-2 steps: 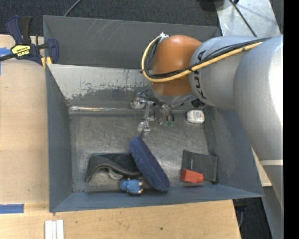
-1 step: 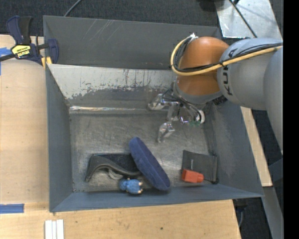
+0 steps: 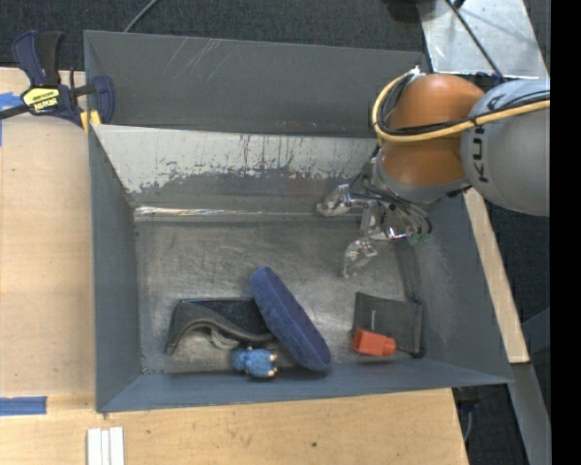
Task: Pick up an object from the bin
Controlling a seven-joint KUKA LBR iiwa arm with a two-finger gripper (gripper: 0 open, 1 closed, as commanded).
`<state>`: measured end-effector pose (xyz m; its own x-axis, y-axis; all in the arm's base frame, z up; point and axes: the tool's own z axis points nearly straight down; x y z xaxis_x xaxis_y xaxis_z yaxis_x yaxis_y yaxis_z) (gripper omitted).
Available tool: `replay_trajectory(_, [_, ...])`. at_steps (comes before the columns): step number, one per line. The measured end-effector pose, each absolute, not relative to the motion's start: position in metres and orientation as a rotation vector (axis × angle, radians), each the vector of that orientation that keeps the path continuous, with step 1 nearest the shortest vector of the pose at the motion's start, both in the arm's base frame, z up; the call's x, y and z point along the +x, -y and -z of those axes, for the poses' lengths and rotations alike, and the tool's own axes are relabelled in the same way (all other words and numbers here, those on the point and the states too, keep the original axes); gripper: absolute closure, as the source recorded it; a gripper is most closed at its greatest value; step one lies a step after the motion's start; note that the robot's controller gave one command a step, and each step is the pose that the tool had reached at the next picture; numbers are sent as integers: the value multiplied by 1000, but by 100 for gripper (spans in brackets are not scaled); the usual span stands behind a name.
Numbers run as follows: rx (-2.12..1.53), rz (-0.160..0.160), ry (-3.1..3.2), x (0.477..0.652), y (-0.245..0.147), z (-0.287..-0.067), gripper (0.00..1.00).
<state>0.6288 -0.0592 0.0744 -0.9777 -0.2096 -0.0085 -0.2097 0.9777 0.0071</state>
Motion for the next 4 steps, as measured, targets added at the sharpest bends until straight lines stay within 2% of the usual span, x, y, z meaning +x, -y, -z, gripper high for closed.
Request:
replay_trajectory(1, [-375,8,-3111,620,138,-80,0])
replay_trajectory(2, [-381,2,-3111,621,132,-79,100])
replay_trajectory(3, [-453,6,-3095,618,123,-239,100])
replay_trajectory(4, [-1042,6,-2952,587,69,-386,100])
